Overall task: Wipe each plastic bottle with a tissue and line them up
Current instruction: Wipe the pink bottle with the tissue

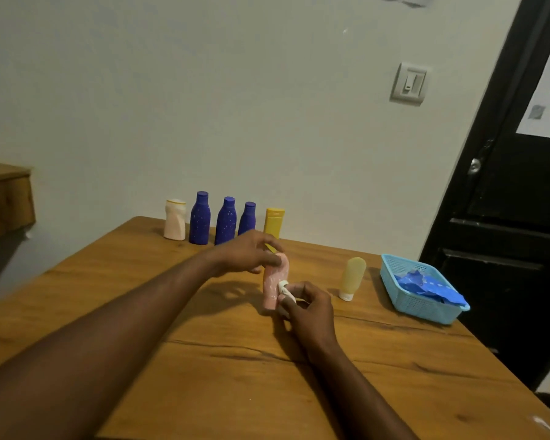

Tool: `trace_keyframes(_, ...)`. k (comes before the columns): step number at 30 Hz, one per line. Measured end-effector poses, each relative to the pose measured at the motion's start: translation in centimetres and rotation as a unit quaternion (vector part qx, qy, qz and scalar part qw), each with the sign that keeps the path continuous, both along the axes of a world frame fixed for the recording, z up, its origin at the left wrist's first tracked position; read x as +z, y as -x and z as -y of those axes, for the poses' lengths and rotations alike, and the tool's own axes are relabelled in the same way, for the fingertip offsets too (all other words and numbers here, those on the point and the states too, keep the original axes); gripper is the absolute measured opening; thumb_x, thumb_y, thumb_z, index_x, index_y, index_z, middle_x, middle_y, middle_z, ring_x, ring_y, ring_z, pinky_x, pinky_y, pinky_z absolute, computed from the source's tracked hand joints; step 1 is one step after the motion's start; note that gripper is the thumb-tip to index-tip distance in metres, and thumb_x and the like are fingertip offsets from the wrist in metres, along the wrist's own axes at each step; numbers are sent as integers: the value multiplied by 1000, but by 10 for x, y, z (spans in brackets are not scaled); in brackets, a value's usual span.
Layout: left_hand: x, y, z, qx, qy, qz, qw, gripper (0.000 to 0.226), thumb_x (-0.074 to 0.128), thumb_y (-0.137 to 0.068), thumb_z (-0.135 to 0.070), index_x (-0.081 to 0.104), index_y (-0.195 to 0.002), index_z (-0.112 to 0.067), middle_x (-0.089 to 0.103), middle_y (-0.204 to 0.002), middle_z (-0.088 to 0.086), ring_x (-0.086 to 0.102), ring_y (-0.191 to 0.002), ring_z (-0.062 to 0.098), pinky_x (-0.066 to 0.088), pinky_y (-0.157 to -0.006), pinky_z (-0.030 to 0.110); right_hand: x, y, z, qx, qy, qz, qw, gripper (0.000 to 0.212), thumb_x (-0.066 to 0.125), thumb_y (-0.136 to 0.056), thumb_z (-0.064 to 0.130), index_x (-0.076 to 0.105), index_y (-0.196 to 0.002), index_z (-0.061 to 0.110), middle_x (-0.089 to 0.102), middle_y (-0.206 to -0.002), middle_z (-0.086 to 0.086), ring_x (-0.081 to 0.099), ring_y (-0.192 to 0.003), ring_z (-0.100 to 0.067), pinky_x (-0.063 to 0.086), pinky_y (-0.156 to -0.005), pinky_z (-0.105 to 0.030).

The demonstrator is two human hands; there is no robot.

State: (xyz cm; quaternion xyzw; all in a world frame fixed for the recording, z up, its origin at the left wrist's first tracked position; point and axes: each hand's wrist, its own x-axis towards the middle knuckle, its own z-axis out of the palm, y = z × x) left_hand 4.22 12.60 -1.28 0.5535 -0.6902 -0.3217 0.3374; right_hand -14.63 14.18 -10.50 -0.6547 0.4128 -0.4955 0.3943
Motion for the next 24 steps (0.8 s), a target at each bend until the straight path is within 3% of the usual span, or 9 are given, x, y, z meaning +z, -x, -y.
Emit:
trace_keyframes(5,-36,6,-12,52,7,-126,991,30,63,-103,-22,66,-132,-21,63,-134,1,64,-111,14,59,-80,25,-2,-1,1,-7,11,-20,1000,11,69,-91,15,75,-94,24,75,-90,7,70,-88,-11,60,-83,-45)
trace_keyframes(9,-61,12,-18,67,-59,-277,957,39,56,-106,-25,56,-144,-15,66,-126,7,68,-113,25,61,-92,41,-7,-2,7,-5,12,-26,1000,12,69,-91,16,75,-96,25,75,-91,7,71,-88,-12,60,-83,-47)
trace_keyframes(14,-70,15,-10,56,-98,-330,937,46,41,-111,-20,41,-153,-3,69,-121,10,65,-119,28,54,-101,41,-8,-4,10,-14,20,-26,999,15,66,-93,17,74,-99,27,75,-89,9,70,-86,-10,60,-82,-45)
trace_keyframes(24,-82,-3,-6,17,-135,-442,887,39,49,-107,-38,56,-142,-23,67,-136,16,56,-134,39,38,-118,58,9,-17,19,-38,152,-56,986,19,63,-97,26,72,-113,25,71,-106,14,63,-101,-1,55,-87,-27)
